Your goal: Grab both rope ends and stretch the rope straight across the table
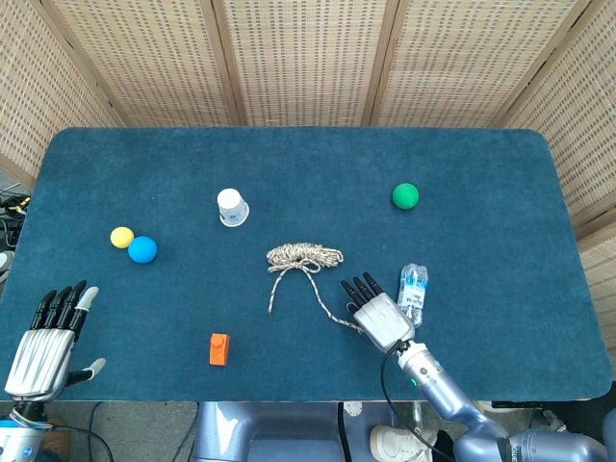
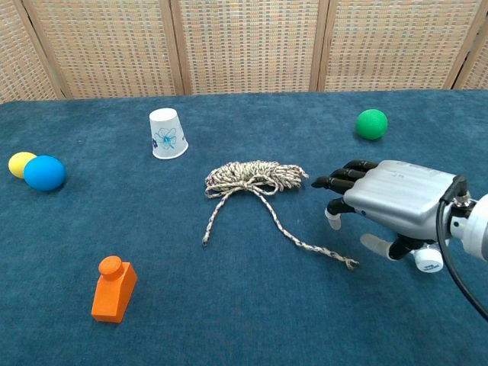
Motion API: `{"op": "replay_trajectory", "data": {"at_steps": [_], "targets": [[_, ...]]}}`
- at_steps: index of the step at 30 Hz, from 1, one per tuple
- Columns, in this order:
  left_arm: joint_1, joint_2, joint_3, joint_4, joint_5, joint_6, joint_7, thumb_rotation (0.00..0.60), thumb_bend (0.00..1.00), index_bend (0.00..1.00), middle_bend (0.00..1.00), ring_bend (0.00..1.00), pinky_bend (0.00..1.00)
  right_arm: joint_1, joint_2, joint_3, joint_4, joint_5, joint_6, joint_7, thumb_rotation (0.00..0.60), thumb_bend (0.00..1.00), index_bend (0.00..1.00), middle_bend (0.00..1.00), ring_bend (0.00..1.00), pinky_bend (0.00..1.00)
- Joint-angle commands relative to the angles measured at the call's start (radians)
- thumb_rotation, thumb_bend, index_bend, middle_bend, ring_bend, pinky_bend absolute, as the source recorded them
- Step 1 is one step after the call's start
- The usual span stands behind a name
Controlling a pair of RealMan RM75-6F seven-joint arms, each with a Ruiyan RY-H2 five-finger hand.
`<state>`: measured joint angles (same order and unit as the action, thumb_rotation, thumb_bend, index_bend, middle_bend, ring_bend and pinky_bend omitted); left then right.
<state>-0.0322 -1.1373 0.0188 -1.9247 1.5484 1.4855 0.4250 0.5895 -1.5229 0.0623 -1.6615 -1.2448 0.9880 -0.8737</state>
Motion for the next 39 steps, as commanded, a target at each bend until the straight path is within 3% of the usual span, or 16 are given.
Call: {"op": "replay_trajectory", "data": {"at_steps": [1,11,23,39], "targets": [[0.001,-0.001,0.002,0.000,0.002,0.001,0.002,0.600,0.00,0.00,0.00,0.00,0.00,-0.015,-0.002,0.042,-0.057,0.109,-0.003,0.115,0.600,0.23,0.35,0.00,0.00,0.00],[-0.001,-0.001,0.001,0.002,-0.003,0.002,0.001,0.600,0.00,0.00,0.00,0.00,0.00,0.023,-0.080,0.055,-0.014,0.294,0.012,0.096,0.600,0.22,0.46,0.00,0.00,0.00],[-0.004,-0.003,0.001,0.002,-0.007,0.000,0.005,0.600,0.00,0.00,0.00,0.00,0.00,0.059,-0.126,0.048,0.014,0.371,0.047,0.067,0.600,0.32,0.47,0.00,0.00,0.00],[-0.006,-0.006,0.004,0.001,-0.009,-0.003,0.012,0.600,0.00,0.00,0.00,0.00,0.00,0.082,-0.147,0.021,0.027,0.398,0.063,0.078,0.600,0.33,0.50,0.00,0.00,0.00]]}}
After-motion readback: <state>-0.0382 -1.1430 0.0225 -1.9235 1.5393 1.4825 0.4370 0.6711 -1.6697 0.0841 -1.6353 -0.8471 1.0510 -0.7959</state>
